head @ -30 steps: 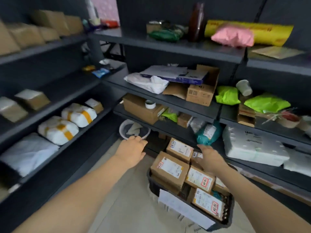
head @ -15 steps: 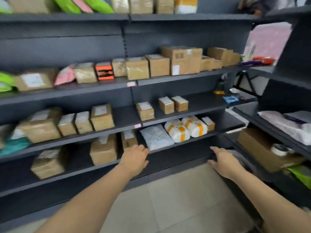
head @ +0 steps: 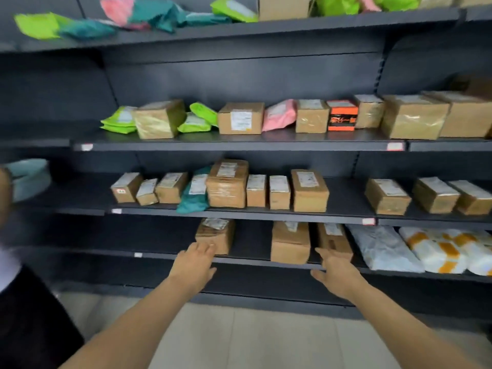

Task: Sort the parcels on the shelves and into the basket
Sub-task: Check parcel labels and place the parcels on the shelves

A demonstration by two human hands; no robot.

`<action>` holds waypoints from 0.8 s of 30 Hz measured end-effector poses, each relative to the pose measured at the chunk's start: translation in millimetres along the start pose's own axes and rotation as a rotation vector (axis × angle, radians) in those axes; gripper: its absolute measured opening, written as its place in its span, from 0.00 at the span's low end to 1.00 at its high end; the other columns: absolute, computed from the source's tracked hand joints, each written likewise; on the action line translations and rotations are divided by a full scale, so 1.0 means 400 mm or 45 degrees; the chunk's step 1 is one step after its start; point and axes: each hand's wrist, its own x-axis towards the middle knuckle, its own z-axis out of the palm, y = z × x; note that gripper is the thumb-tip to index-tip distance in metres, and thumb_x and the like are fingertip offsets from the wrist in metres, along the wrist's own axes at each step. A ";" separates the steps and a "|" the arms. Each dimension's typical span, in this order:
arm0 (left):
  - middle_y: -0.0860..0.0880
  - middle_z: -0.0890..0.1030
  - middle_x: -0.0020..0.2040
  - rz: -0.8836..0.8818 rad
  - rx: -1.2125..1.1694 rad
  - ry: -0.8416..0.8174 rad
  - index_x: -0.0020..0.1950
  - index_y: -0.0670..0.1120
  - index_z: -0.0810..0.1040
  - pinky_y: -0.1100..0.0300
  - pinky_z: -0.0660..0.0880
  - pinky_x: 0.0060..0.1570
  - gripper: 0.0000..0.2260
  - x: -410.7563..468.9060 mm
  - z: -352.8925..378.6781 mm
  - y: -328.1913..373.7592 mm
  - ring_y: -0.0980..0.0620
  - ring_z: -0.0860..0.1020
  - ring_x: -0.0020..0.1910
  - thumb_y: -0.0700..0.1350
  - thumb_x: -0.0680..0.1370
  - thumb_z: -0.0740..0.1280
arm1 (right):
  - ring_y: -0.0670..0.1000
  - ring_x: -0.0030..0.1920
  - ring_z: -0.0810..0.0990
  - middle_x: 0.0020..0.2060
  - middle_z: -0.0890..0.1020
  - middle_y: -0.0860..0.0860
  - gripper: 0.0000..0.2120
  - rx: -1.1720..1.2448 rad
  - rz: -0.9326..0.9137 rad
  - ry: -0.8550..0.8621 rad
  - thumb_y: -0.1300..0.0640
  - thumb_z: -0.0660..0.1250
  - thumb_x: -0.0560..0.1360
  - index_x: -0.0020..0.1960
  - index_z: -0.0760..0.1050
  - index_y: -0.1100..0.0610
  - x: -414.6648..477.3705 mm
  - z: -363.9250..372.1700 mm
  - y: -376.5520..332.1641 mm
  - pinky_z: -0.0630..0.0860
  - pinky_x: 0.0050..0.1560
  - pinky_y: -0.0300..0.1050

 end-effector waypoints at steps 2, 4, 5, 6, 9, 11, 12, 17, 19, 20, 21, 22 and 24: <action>0.49 0.65 0.70 -0.058 -0.016 -0.034 0.75 0.50 0.57 0.52 0.68 0.63 0.26 0.008 0.029 -0.068 0.48 0.64 0.68 0.53 0.80 0.59 | 0.56 0.64 0.70 0.67 0.69 0.56 0.26 -0.018 -0.029 -0.047 0.49 0.61 0.79 0.73 0.60 0.57 0.052 0.036 -0.066 0.71 0.62 0.47; 0.50 0.64 0.71 -0.106 -0.012 -0.059 0.76 0.50 0.56 0.52 0.67 0.64 0.26 0.020 0.058 -0.123 0.48 0.63 0.69 0.53 0.80 0.59 | 0.56 0.65 0.69 0.68 0.67 0.56 0.27 -0.021 -0.064 -0.087 0.49 0.61 0.79 0.74 0.59 0.58 0.106 0.074 -0.115 0.70 0.63 0.48; 0.50 0.64 0.71 -0.122 -0.002 -0.071 0.76 0.50 0.56 0.52 0.66 0.65 0.26 0.028 0.073 -0.146 0.48 0.63 0.70 0.53 0.80 0.59 | 0.56 0.66 0.68 0.69 0.66 0.55 0.28 -0.024 -0.086 -0.111 0.49 0.61 0.79 0.75 0.57 0.57 0.133 0.093 -0.134 0.69 0.65 0.48; 0.50 0.63 0.72 -0.139 0.007 -0.087 0.76 0.50 0.55 0.52 0.66 0.65 0.26 0.038 0.089 -0.169 0.48 0.62 0.70 0.53 0.80 0.58 | 0.56 0.68 0.67 0.70 0.66 0.55 0.28 -0.029 -0.103 -0.138 0.49 0.60 0.80 0.76 0.55 0.56 0.161 0.110 -0.153 0.68 0.66 0.48; 0.50 0.61 0.74 -0.189 0.029 -0.147 0.77 0.50 0.53 0.53 0.66 0.65 0.26 0.085 0.131 -0.226 0.48 0.61 0.71 0.53 0.81 0.57 | 0.56 0.71 0.64 0.73 0.62 0.55 0.30 -0.053 -0.158 -0.193 0.50 0.60 0.80 0.77 0.51 0.54 0.248 0.158 -0.201 0.65 0.68 0.47; 0.50 0.60 0.74 -0.212 0.028 -0.160 0.77 0.50 0.53 0.53 0.65 0.67 0.26 0.134 0.157 -0.260 0.49 0.60 0.72 0.54 0.81 0.57 | 0.55 0.72 0.62 0.73 0.62 0.55 0.30 -0.057 -0.201 -0.216 0.50 0.60 0.80 0.77 0.51 0.53 0.319 0.191 -0.223 0.63 0.70 0.47; 0.51 0.60 0.74 -0.221 0.014 -0.160 0.77 0.50 0.53 0.53 0.65 0.67 0.26 0.163 0.170 -0.274 0.49 0.60 0.72 0.53 0.81 0.57 | 0.54 0.72 0.62 0.73 0.62 0.54 0.30 -0.060 -0.216 -0.230 0.50 0.61 0.80 0.77 0.52 0.53 0.359 0.205 -0.231 0.63 0.70 0.46; 0.50 0.60 0.75 -0.260 -0.066 -0.194 0.77 0.49 0.55 0.54 0.64 0.67 0.26 0.343 0.231 -0.326 0.49 0.60 0.72 0.51 0.81 0.57 | 0.54 0.73 0.62 0.74 0.61 0.54 0.31 -0.127 -0.228 -0.317 0.48 0.60 0.80 0.78 0.50 0.54 0.568 0.291 -0.256 0.63 0.70 0.45; 0.50 0.58 0.75 -0.270 -0.083 -0.228 0.77 0.48 0.54 0.54 0.63 0.67 0.26 0.412 0.274 -0.340 0.49 0.59 0.73 0.52 0.81 0.57 | 0.55 0.73 0.61 0.75 0.60 0.55 0.32 -0.157 -0.217 -0.349 0.48 0.59 0.80 0.78 0.49 0.54 0.642 0.336 -0.267 0.62 0.71 0.45; 0.50 0.58 0.76 -0.268 -0.087 -0.247 0.77 0.48 0.53 0.53 0.63 0.67 0.26 0.444 0.300 -0.347 0.49 0.58 0.73 0.52 0.81 0.56 | 0.55 0.74 0.60 0.75 0.59 0.56 0.32 -0.155 -0.209 -0.363 0.48 0.59 0.80 0.78 0.49 0.54 0.677 0.361 -0.271 0.62 0.71 0.45; 0.50 0.57 0.76 -0.259 -0.090 -0.260 0.77 0.48 0.52 0.53 0.62 0.68 0.26 0.474 0.330 -0.353 0.49 0.58 0.74 0.52 0.81 0.56 | 0.55 0.74 0.60 0.75 0.58 0.56 0.32 -0.143 -0.201 -0.376 0.48 0.60 0.80 0.78 0.49 0.54 0.711 0.386 -0.276 0.61 0.72 0.45; 0.50 0.57 0.76 -0.248 -0.089 -0.270 0.77 0.48 0.52 0.53 0.62 0.68 0.27 0.502 0.361 -0.361 0.49 0.57 0.74 0.53 0.81 0.56 | 0.55 0.74 0.59 0.75 0.57 0.56 0.32 -0.122 -0.194 -0.389 0.48 0.60 0.80 0.78 0.48 0.54 0.744 0.413 -0.282 0.61 0.72 0.45; 0.50 0.57 0.76 -0.228 -0.080 -0.282 0.77 0.47 0.51 0.53 0.62 0.68 0.27 0.555 0.430 -0.383 0.49 0.57 0.74 0.53 0.81 0.55 | 0.54 0.74 0.59 0.76 0.56 0.55 0.33 -0.079 -0.183 -0.395 0.49 0.60 0.80 0.78 0.47 0.53 0.810 0.471 -0.294 0.61 0.71 0.46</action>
